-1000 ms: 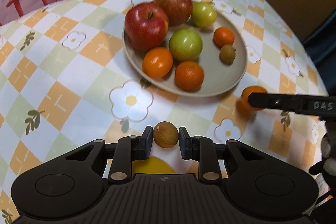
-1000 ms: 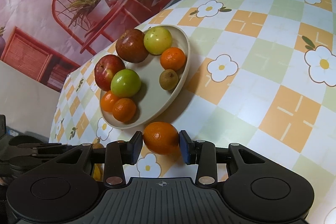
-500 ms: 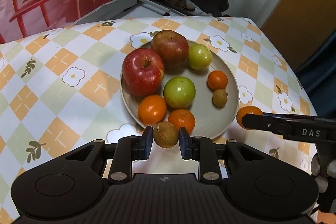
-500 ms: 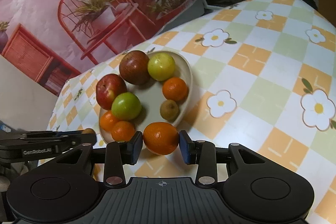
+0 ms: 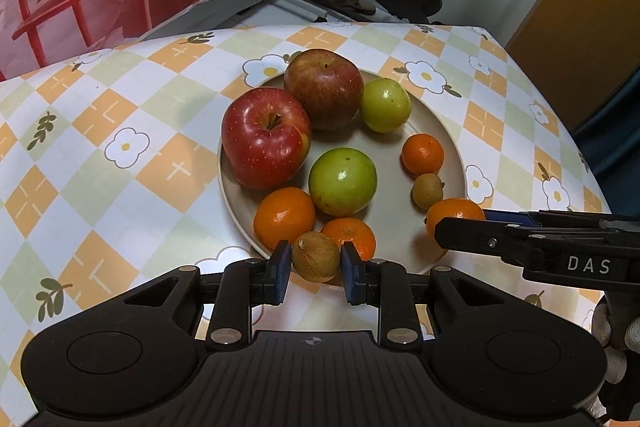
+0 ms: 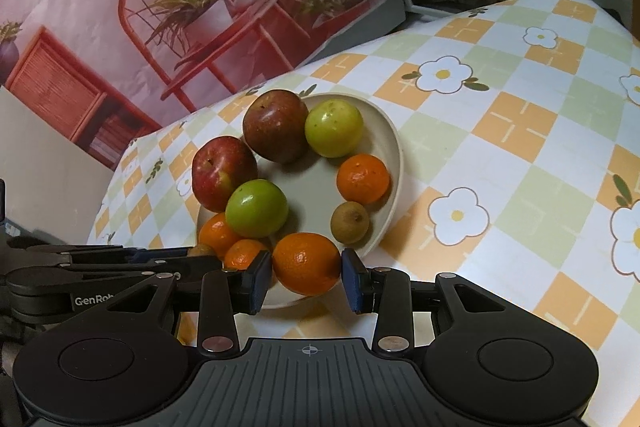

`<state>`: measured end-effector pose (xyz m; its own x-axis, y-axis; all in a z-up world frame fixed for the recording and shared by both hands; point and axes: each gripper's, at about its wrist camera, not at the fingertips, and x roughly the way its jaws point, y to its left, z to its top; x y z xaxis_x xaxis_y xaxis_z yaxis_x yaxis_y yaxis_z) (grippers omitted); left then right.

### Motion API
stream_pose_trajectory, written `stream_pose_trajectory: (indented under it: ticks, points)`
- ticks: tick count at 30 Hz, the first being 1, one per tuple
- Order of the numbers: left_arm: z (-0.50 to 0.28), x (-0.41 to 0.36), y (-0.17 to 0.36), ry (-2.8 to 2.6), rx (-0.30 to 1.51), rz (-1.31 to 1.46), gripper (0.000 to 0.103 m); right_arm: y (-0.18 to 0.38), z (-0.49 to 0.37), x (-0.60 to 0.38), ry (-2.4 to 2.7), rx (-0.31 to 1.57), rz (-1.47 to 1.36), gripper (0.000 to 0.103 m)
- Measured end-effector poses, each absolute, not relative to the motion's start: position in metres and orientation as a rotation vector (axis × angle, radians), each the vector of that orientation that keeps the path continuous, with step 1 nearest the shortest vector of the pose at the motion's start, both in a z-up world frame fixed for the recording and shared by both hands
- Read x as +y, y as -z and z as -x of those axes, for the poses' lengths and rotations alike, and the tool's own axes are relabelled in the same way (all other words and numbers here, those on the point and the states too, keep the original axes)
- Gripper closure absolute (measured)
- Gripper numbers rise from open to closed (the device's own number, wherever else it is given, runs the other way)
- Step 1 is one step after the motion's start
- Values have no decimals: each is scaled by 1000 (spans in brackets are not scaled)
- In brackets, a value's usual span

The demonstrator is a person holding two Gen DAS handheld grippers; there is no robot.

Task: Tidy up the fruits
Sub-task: 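Carry the kiwi to the plate with the left gripper while the right gripper sets the tangerine there, then open both grippers and move them toward the two lemons on the table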

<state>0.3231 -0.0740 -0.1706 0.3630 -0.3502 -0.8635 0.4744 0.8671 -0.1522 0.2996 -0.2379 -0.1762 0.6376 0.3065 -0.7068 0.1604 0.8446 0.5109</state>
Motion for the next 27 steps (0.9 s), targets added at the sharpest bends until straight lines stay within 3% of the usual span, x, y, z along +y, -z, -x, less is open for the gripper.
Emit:
stream_pose_trajectory:
  ticks: [7, 27]
  points:
    - [-326, -68, 169, 531, 1075, -103, 67, 176, -301, -237, -88, 887, -570, 66]
    - [-286, -34, 128, 458, 907, -77, 67, 160, -276, -226, -97, 851, -480, 65]
